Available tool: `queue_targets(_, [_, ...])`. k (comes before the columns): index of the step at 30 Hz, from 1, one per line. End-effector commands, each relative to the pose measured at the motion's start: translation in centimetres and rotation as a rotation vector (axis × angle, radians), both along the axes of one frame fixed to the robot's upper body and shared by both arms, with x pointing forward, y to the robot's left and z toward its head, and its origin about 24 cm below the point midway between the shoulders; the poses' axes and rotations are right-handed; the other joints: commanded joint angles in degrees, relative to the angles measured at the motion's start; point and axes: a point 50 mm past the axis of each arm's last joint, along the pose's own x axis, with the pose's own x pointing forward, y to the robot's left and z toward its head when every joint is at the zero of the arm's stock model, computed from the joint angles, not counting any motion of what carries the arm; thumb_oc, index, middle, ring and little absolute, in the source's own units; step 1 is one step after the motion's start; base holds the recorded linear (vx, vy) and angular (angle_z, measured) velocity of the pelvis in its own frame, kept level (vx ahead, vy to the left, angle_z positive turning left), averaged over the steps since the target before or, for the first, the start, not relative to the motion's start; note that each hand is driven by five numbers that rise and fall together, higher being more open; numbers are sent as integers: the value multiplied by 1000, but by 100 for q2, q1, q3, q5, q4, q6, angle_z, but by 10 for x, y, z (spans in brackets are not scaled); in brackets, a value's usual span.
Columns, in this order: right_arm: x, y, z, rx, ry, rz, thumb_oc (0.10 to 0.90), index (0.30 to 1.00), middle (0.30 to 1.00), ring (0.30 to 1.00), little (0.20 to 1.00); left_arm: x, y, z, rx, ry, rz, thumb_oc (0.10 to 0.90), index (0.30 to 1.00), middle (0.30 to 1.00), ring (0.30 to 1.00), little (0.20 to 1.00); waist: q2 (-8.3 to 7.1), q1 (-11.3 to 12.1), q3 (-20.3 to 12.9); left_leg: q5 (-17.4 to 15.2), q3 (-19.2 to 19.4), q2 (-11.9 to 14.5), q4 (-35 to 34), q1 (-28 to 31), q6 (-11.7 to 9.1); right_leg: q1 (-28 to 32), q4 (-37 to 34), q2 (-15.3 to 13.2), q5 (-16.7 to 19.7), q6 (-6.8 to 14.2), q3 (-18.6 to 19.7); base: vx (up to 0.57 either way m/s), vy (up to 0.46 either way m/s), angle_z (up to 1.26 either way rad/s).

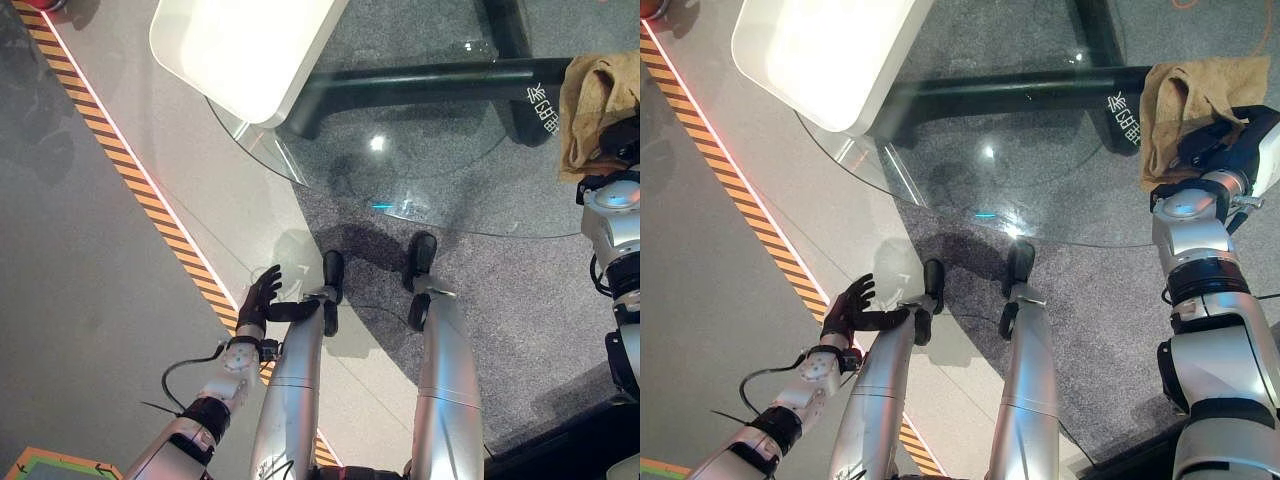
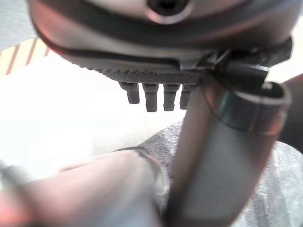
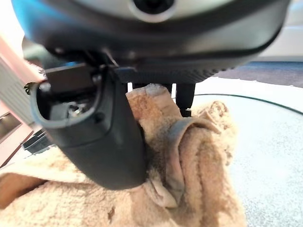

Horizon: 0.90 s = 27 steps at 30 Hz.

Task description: Wipe the table with a cloth and put it in the basket.

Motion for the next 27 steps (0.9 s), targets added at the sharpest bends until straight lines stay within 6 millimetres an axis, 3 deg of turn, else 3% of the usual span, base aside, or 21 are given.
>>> queue_targets(1, [13, 25, -2, -30, 11, 139, 100, 300, 300, 300, 200, -52, 14, -44, 63, 175, 29, 800, 900, 900, 900, 900, 210, 124, -54, 442, 287, -129, -522, 97, 240, 288, -215, 317, 72, -124, -405, 7, 57, 18])
queue_targets(16, [15, 25, 1, -25, -5, 179, 100, 300, 300, 300, 200, -62, 21, -48, 54, 178, 34, 800, 900, 900, 900, 900, 152, 207, -54, 422, 210, -132, -566, 249, 290, 451, -218, 332, 65, -92, -446, 4, 10, 0])
queue_targets(27, [35, 80, 31, -35, -84, 431, 100, 300, 300, 300, 200, -64, 13, -49, 36, 177, 22, 800, 900, 900, 900, 900, 203, 347, -54, 493, 178, -188, -730, 241, 310, 428, -342, 268, 105, -64, -462, 15, 55, -3])
